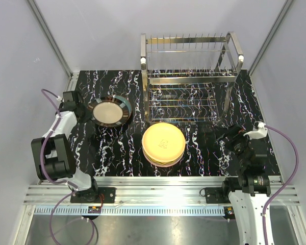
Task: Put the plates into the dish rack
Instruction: Grab a plate with the left arm
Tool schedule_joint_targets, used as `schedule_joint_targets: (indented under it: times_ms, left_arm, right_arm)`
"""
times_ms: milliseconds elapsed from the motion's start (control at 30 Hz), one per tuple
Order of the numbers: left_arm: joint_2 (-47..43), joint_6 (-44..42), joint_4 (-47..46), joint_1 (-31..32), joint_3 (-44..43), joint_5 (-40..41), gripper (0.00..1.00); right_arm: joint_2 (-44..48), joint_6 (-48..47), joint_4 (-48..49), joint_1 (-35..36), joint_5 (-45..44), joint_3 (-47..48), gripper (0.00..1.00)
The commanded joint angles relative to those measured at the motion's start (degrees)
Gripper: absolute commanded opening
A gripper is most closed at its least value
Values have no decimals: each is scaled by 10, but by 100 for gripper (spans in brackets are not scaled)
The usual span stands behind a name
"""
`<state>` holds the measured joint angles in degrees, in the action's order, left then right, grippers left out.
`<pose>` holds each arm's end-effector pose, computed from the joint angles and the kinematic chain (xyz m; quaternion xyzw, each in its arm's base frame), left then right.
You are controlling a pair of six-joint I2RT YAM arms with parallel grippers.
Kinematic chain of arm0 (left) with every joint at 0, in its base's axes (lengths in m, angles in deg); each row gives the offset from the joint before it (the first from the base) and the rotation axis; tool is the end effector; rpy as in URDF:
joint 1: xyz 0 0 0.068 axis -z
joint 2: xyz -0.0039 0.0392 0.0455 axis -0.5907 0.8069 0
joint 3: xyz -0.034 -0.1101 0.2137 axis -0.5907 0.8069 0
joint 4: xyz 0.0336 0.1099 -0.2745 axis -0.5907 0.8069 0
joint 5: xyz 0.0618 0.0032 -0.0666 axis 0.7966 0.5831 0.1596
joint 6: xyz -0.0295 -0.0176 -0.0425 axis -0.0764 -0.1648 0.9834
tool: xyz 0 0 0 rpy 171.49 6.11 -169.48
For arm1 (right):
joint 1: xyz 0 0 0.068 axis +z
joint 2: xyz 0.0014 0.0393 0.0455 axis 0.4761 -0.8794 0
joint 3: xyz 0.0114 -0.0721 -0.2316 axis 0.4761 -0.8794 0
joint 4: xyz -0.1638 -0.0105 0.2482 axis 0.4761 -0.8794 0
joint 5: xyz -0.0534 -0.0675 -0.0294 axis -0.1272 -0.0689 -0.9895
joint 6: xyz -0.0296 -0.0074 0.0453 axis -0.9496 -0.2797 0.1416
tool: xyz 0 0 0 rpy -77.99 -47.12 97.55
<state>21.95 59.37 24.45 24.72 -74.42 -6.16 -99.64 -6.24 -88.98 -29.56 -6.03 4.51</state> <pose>0.3477 0.0700 0.1639 -0.3615 0.8761 -0.0707 0.3112 0.1641 0.0004 0.2787 0.2062 0.7514 0.2167 0.5882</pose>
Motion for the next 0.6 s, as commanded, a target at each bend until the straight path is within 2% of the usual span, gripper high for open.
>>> schedule_joint_targets:
  times_ms: [0,300,433,567]
  left_arm:
    - [-55,-7,3,-2,-9,31,0]
    - [-115,-24,5,-1,-19,38,0]
    - [-110,-23,10,6,-33,21,0]
    - [-102,-27,22,22,-56,17,0]
  right_arm:
    - [2,-29,19,1,56,21,100]
    - [3,-47,21,1,95,70,100]
    - [-16,-55,64,1,191,87,100]
    - [-35,-53,101,1,248,93,100]
